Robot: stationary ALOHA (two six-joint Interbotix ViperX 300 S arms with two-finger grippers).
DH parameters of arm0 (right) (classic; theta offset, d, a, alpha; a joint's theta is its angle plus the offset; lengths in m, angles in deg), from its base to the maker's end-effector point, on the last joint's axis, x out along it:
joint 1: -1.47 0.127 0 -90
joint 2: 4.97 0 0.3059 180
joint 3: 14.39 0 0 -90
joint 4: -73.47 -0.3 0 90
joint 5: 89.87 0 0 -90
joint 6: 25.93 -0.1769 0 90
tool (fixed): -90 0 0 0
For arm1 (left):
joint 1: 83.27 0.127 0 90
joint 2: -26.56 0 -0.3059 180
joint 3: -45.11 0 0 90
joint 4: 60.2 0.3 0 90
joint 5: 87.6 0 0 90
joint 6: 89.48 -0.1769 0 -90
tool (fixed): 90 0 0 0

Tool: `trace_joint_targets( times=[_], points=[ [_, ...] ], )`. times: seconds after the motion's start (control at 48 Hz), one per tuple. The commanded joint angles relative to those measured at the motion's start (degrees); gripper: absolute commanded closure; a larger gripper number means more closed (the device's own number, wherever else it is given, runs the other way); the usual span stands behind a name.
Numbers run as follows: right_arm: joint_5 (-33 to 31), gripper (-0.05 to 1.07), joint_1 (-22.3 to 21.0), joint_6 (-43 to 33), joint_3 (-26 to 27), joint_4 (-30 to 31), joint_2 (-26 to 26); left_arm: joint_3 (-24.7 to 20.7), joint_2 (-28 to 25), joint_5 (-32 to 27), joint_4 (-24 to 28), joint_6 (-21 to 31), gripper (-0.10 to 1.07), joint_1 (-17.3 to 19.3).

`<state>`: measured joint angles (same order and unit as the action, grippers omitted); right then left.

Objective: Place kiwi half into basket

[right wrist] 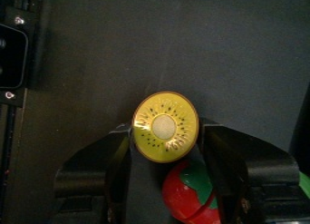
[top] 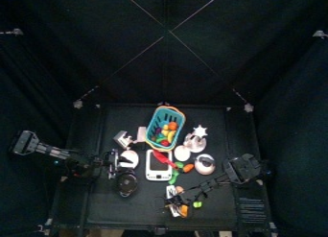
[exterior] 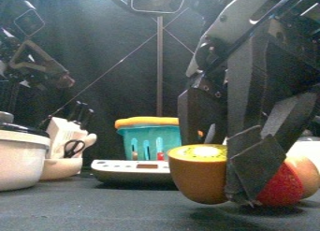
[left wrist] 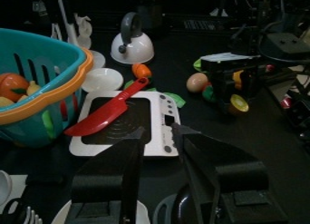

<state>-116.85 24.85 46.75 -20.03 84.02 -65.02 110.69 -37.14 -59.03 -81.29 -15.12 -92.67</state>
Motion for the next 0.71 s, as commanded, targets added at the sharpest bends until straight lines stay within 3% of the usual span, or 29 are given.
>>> trace_joint_targets(
  times=[0.0, 0.271, 0.5, 0.688],
  points=[
    [-0.44, 0.36, -0.35, 0.09, 1.76, 2.02, -4.92, -0.62, -0.09, 0.35, 0.00, 0.00, 0.25, 0.09],
    [-0.70, 0.36, -4.39, -0.18, 1.32, 10.55, -12.66, -0.62, -0.09, 0.35, 0.00, 0.00, 0.25, 0.09],
    [4.04, 0.36, -13.45, -0.09, -0.97, 16.61, -18.11, -0.62, -0.09, 0.26, 0.09, 0.00, 0.25, 0.09],
    [12.30, 0.36, -24.52, -0.26, -2.46, 19.16, -20.13, -0.79, -0.09, 0.26, 0.00, 0.00, 0.25, 0.09]
  ],
)
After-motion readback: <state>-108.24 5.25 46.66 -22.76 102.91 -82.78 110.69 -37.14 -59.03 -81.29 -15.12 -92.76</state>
